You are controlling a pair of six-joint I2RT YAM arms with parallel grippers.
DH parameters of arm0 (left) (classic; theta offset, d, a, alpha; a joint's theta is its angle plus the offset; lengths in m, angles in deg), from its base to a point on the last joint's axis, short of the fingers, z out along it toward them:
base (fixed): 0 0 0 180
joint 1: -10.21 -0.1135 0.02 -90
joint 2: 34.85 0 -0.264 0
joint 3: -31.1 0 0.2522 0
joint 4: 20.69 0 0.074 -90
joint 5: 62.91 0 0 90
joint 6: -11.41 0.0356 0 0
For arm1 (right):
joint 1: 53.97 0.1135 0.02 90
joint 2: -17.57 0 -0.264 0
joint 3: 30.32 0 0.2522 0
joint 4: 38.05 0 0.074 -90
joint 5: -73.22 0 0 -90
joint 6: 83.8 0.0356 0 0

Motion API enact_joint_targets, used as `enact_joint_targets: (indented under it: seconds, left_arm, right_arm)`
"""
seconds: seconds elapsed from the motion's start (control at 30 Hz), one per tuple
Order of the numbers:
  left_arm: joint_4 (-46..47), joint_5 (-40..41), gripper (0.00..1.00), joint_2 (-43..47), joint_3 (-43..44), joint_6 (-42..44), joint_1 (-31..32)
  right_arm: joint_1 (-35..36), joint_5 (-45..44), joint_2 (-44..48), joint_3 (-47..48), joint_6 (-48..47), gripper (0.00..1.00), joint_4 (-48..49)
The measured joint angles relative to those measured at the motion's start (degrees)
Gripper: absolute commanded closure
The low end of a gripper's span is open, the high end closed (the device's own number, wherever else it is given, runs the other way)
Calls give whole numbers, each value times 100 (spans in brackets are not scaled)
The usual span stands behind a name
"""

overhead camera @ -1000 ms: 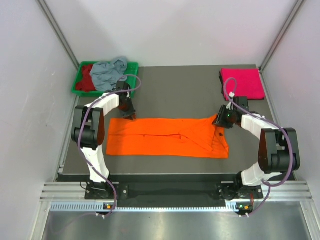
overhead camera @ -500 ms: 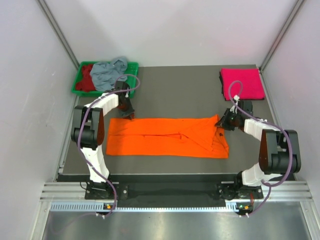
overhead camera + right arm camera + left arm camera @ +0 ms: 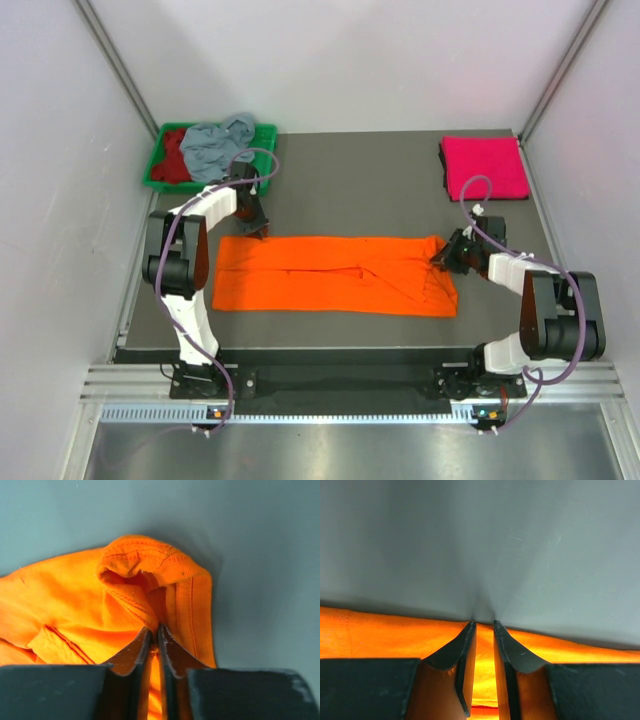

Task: Fold and stack the t-shirts
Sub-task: Fold the tshirt

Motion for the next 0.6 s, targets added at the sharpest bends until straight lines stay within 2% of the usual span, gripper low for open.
enact_joint_targets:
  seconds: [0.07,0.2,0.6]
  left_arm:
    - [-2,4,74,0,2,0,0]
    - [-15,22,74,-2,17,0,0]
    - [-26,63,74,-7,33,-2,-26]
  right_arm:
    - [0,0,0,7,2,79,20]
    - [-2,-24,35,229,-96,68,-284]
    - [-2,-380,0,1591,-634,66,-1335]
